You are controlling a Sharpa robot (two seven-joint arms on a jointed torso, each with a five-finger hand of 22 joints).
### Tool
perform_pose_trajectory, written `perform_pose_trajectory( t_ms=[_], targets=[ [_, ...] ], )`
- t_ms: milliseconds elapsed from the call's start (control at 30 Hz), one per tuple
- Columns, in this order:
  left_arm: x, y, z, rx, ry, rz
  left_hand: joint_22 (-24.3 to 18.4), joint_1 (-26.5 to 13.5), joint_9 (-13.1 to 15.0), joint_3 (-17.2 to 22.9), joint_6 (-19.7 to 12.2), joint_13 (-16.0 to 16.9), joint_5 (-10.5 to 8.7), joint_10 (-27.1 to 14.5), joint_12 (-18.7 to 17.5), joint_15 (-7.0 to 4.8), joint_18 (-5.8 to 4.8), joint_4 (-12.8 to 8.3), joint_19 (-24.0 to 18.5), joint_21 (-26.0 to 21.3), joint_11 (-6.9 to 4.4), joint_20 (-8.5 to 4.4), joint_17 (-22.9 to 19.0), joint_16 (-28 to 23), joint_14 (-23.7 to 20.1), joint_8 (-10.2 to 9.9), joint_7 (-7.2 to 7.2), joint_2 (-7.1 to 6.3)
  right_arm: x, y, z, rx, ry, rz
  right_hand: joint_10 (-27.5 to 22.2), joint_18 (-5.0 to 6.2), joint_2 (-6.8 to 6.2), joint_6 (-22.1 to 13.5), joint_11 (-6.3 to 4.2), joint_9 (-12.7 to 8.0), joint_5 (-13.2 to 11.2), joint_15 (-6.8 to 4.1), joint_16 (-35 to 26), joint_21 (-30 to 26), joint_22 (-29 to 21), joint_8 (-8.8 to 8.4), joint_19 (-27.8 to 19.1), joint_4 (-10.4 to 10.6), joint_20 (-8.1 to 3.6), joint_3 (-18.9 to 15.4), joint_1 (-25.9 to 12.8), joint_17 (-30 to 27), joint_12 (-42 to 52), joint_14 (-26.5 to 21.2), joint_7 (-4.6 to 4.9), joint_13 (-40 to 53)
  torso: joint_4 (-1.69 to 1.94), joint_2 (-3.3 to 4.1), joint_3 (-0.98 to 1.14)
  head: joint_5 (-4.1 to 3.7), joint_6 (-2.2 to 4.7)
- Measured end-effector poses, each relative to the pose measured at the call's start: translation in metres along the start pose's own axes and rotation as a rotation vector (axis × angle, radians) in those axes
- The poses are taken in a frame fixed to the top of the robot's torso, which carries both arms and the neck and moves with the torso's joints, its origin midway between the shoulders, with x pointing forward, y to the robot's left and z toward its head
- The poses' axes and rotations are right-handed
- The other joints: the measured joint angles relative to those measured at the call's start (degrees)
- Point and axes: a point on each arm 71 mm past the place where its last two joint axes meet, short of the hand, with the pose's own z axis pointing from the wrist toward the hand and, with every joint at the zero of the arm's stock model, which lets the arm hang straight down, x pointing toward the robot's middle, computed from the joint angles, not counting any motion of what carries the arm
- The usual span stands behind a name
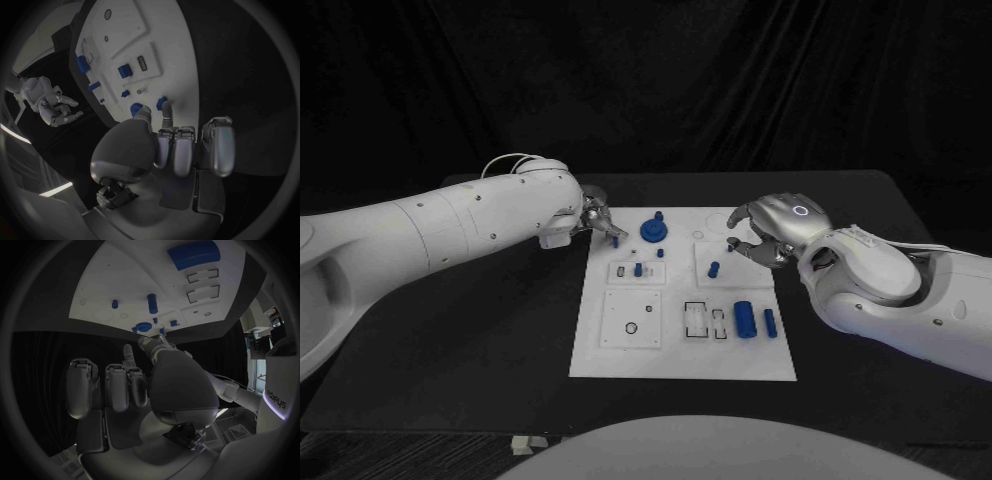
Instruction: Assemble the parts on the task board
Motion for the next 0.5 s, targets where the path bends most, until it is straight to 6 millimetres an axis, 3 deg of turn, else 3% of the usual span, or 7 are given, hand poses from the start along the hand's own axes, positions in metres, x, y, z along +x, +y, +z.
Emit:
perform_pose_trajectory(
  t_ms=[100,500],
  targets=[
    [0.0003,-0.0001,0.0005,-0.001,0.002,0.0,0.0,0.8,0.0,0.5,0.0,0.0,1.93,0.0,-0.2,0.0,0.0,-0.5,0.0,0.0,0.0,0.0,0.0,0.0,0.0,-0.6,0.0,-0.08,0.0004,0.0001,-0.0001,0.0,0.001,0.0,0.0,0.0,0.0,0.0,0.0,-0.1,0.2,0.0,0.0,0.0,0.0,0.0,0.0,0.0,0.0,0.0,0.0,0.0,0.0,0.0,0.0,0.0,0.0,0.0,-0.01,-0.03,-0.01],
    [0.0019,-0.0007,0.0026,-0.007,0.015,0.006,0.0,2.4,0.0,1.8,0.5,0.0,3.61,0.0,-0.4,0.0,0.0,-1.5,-0.1,-0.5,0.0,0.11,0.0,0.0,0.0,-1.6,-0.13,-0.14,0.0048,-0.0006,-0.0026,0.004,0.012,0.004,0.0,0.0,0.03,0.0,0.0,-0.1,0.2,0.0,0.0,0.0,0.0,0.0,0.0,0.0,0.0,0.0,0.0,0.0,0.0,0.0,0.0,0.0,0.01,0.01,-0.01,-0.12,0.0]
  ],
)
